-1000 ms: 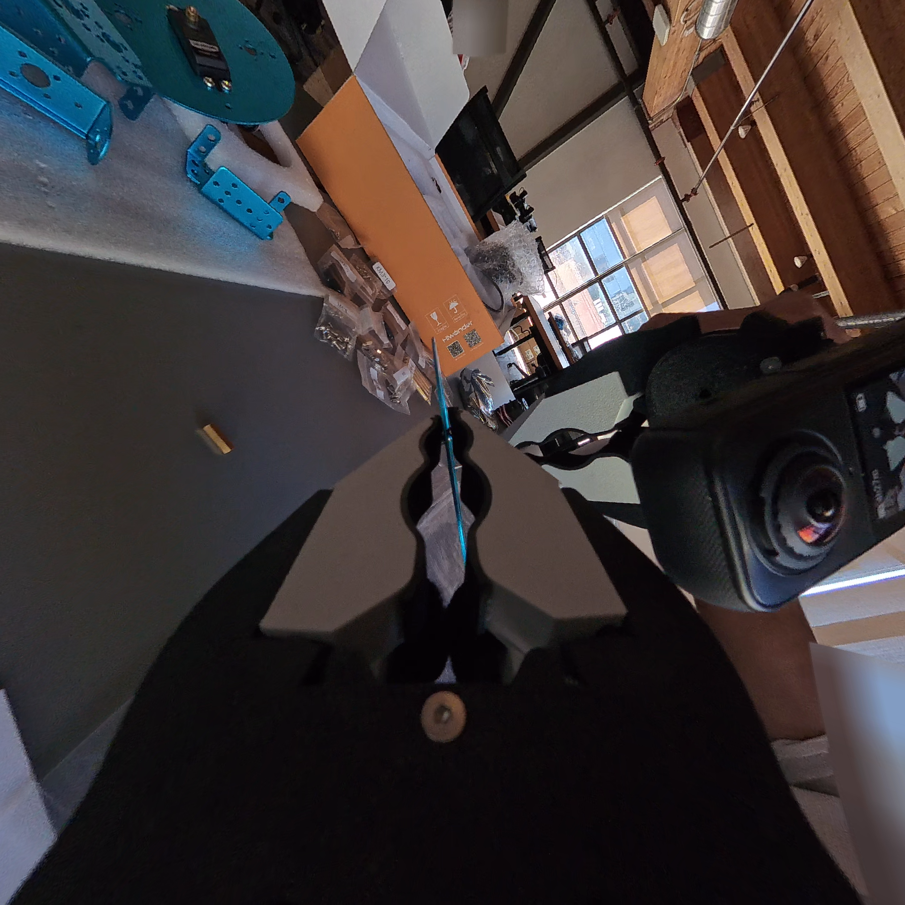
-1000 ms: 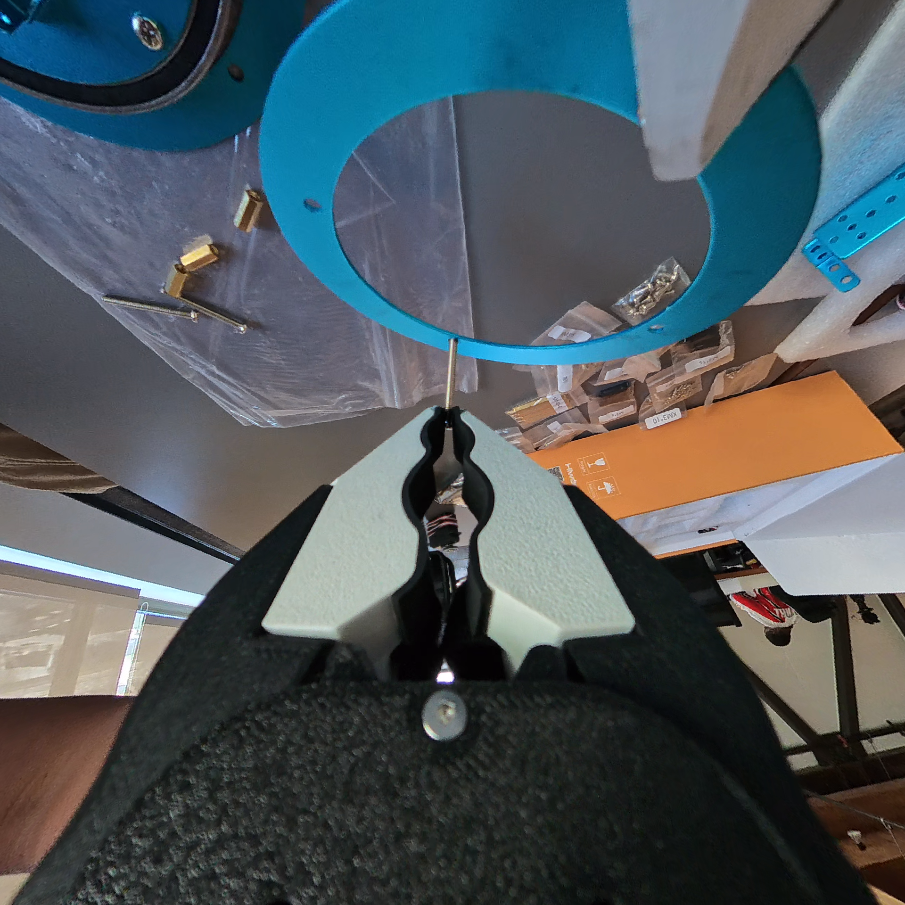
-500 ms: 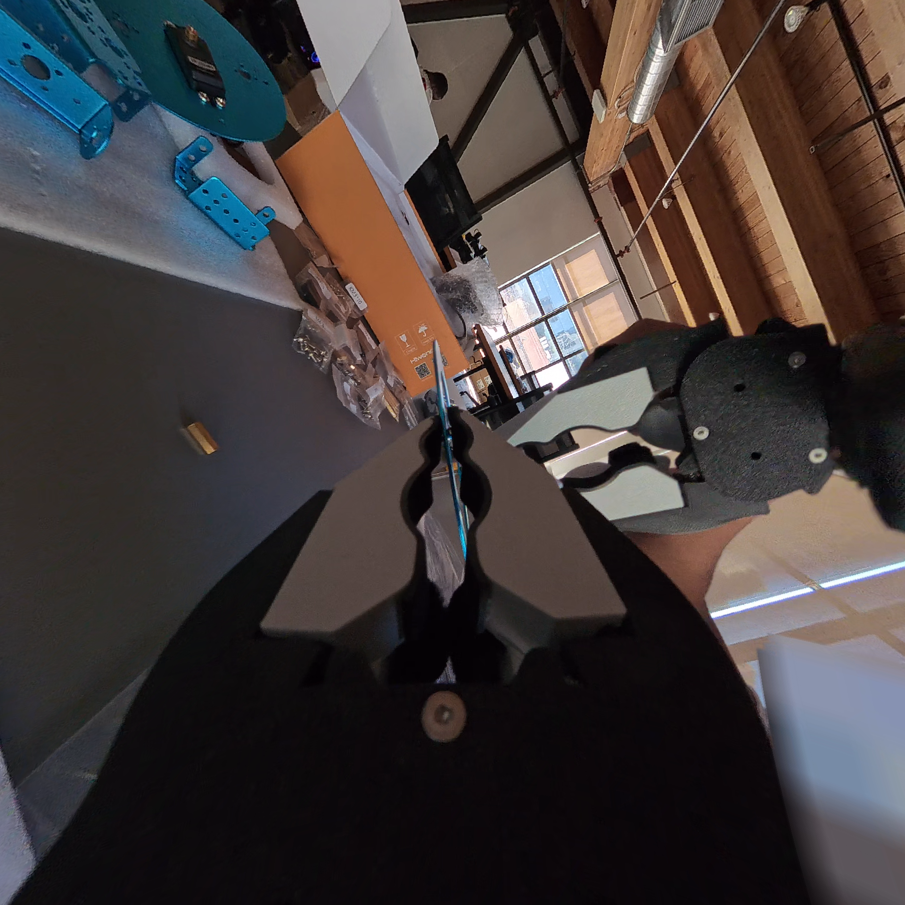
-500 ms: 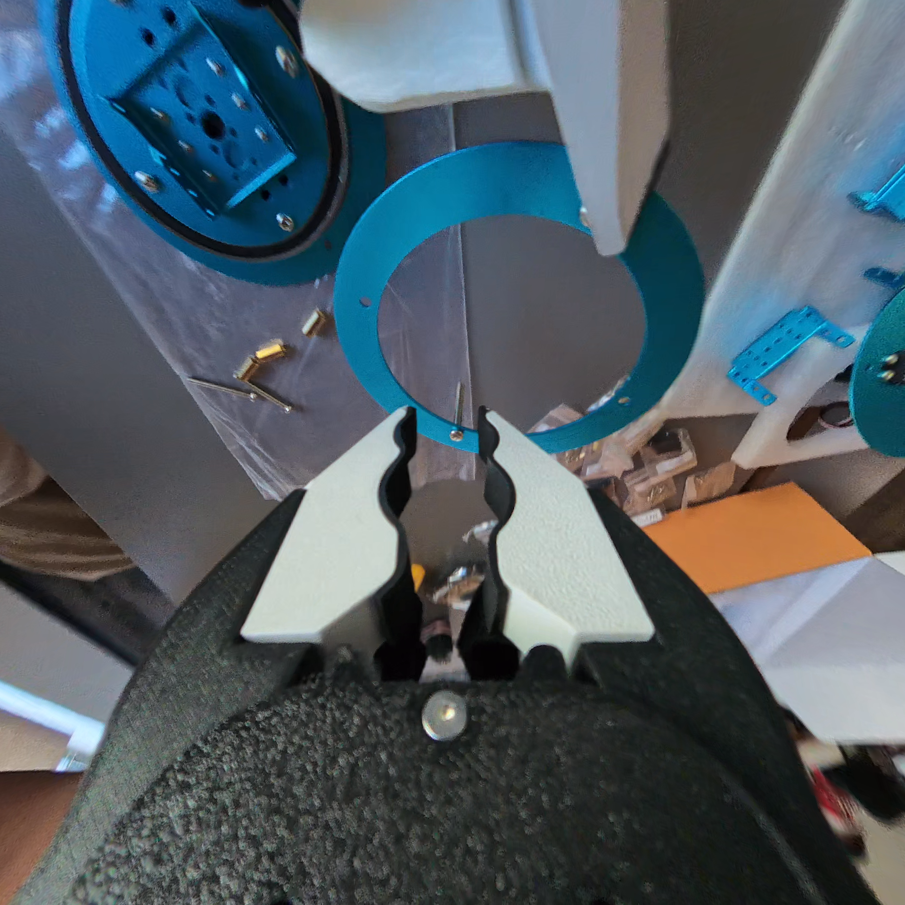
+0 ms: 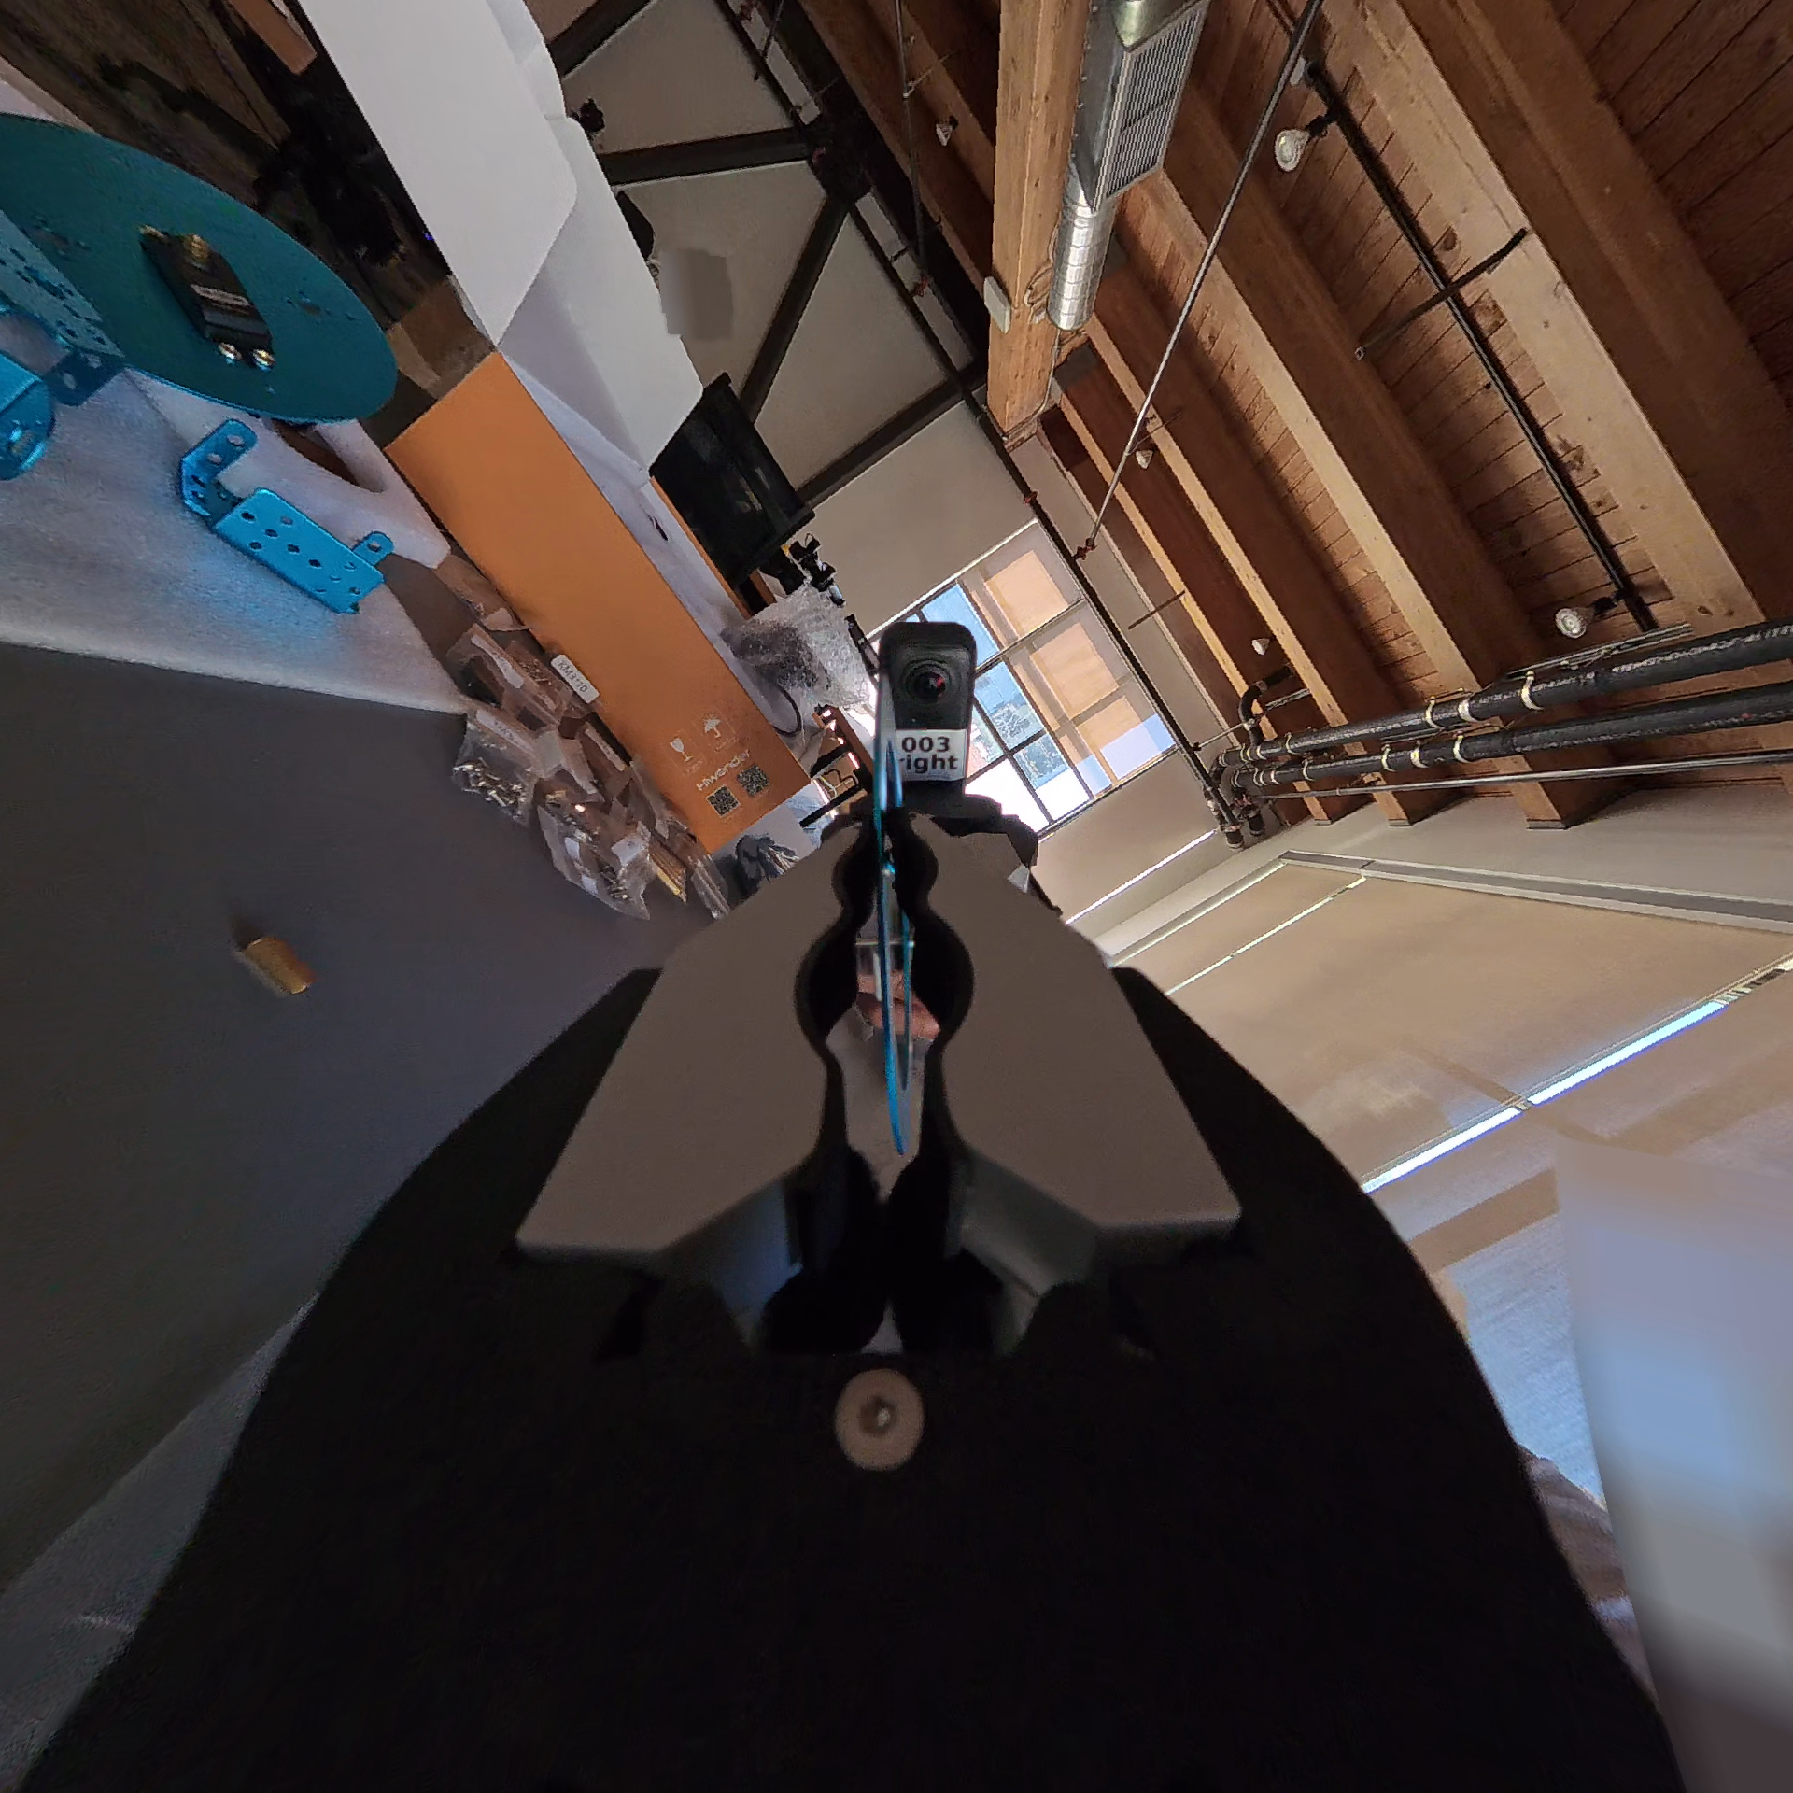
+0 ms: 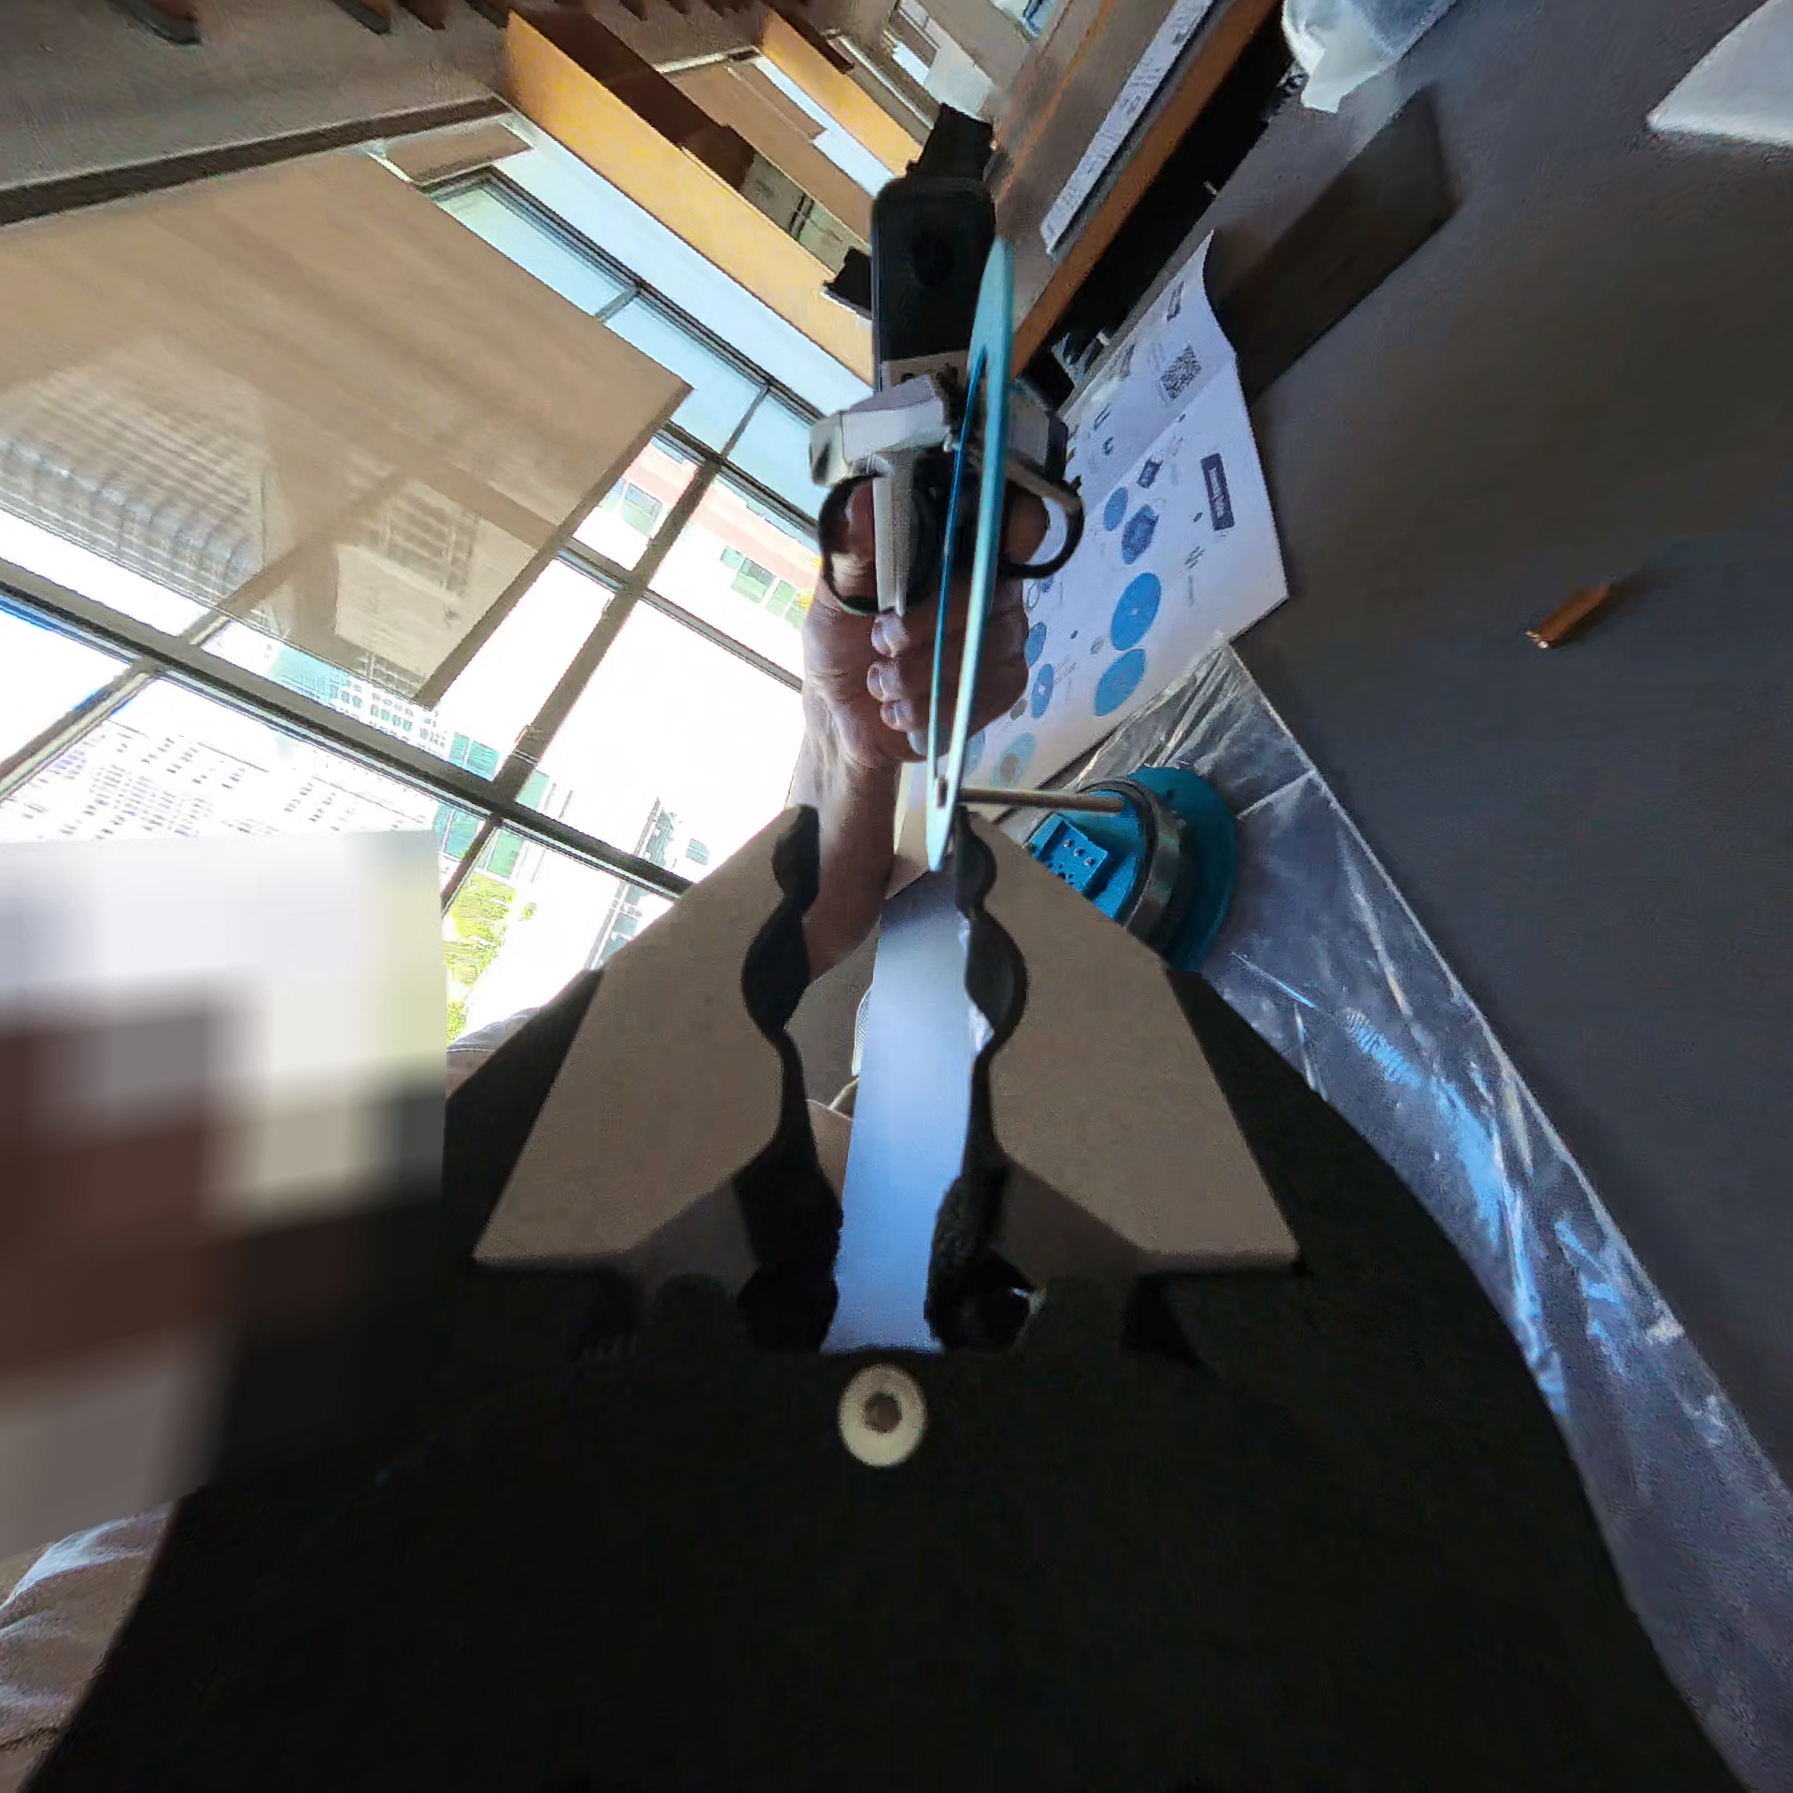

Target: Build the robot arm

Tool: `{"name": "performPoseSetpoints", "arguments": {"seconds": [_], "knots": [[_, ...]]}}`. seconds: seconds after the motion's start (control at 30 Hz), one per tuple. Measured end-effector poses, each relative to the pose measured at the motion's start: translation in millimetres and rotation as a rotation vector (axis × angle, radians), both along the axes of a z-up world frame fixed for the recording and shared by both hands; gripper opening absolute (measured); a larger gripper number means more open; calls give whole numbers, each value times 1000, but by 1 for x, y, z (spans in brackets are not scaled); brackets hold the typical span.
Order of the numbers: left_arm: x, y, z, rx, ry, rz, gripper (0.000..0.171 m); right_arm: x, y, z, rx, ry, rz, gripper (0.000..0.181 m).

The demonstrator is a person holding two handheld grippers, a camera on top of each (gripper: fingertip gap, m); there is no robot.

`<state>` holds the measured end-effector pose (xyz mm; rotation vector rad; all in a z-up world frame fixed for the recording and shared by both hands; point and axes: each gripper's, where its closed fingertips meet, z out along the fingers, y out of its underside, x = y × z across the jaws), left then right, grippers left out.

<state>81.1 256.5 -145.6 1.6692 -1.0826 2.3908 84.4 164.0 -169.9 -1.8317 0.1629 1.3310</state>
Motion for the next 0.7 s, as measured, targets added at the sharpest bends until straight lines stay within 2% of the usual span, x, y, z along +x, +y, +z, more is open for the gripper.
{"name": "performPoseSetpoints", "arguments": {"seconds": [0.2,0.33,0.47,0.53,0.7], "knots": [[-1,-3,3,27,-6,4,2,2,3,-8,-53,-39,0,2],[0,-5,2,70,-14,6,1,11,4,-8,-54,-10,-31,2],[-6,-17,-3,183,-22,-71,2,24,0,-5,-27,-26,-60,2],[-11,-25,-9,266,-15,-140,2,26,-4,-4,24,-135,-52,1],[-25,-47,-35,603,-29,-281,2,25,-18,-13,159,-601,-2,0]]}}
